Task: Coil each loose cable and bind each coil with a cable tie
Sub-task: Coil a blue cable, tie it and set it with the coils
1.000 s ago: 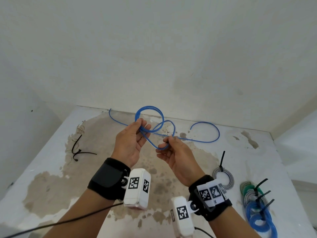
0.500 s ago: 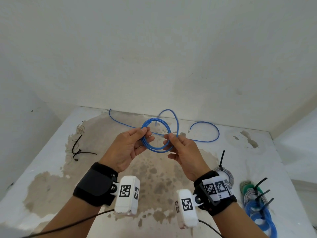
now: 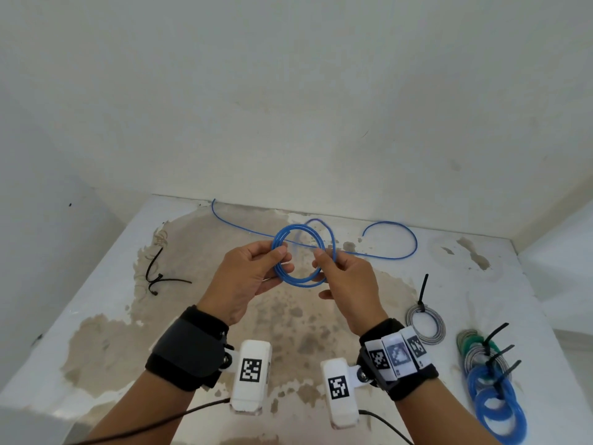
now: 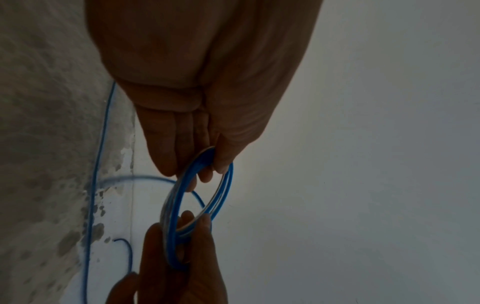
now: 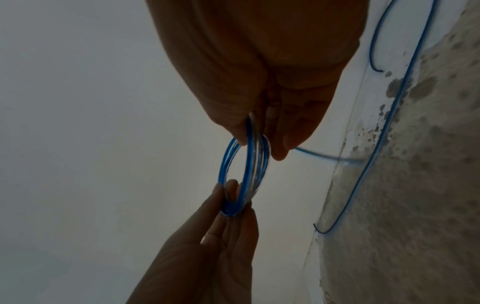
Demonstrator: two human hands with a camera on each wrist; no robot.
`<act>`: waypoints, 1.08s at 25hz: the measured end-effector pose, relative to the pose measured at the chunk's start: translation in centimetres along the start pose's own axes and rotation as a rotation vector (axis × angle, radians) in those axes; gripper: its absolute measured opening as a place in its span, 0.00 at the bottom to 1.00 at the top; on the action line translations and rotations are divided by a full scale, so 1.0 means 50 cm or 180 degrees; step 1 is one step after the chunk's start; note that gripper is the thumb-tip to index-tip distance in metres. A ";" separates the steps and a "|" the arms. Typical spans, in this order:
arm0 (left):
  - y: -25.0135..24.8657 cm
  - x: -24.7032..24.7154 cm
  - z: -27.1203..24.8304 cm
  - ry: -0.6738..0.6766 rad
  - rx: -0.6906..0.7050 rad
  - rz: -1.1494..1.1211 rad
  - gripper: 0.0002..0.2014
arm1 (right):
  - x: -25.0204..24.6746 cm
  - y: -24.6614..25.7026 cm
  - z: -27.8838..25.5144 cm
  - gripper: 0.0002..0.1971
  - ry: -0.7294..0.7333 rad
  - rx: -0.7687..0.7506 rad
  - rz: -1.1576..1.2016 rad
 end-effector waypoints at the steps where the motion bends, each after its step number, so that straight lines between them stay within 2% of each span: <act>1: 0.003 -0.006 0.002 0.0027 -0.0031 0.0034 0.09 | 0.003 -0.002 -0.002 0.12 -0.0030 -0.0024 -0.0057; 5: 0.013 -0.030 0.014 0.0199 -0.0170 0.0173 0.10 | 0.030 -0.023 -0.009 0.11 0.0007 0.0131 -0.0167; 8: 0.013 -0.059 0.033 0.0285 -0.0282 0.0218 0.10 | 0.057 -0.033 -0.016 0.12 0.0159 0.0610 0.0199; 13: 0.015 -0.111 0.062 0.0476 -0.0474 0.0259 0.11 | 0.113 -0.020 -0.026 0.15 0.0312 0.0711 0.0329; 17: 0.019 -0.135 0.086 0.0797 -0.0823 0.0095 0.16 | 0.156 -0.025 -0.029 0.12 0.0450 0.1095 0.0759; 19: 0.024 -0.147 0.097 0.0754 -0.0974 -0.0255 0.15 | 0.171 -0.031 -0.033 0.14 0.0592 0.1264 0.1006; 22: 0.023 -0.171 0.113 0.0560 -0.0906 -0.0457 0.11 | 0.192 -0.038 -0.040 0.19 0.0746 0.1234 0.0818; 25: 0.022 -0.184 0.122 0.0537 -0.0926 -0.0513 0.11 | 0.204 -0.041 -0.032 0.11 0.0605 0.1130 0.0723; 27: 0.020 -0.188 0.125 0.0534 -0.0963 -0.0541 0.12 | 0.213 -0.038 -0.029 0.09 0.0563 0.1131 0.0832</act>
Point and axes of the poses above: each hand's wrist, its own z-axis towards the middle knuckle, its own x-axis out of the palm, y = z × x, the point moved 7 cm from there along z, towards the middle knuckle, and after that the axes turned 11 degrees about -y, right-handed, at the moved point
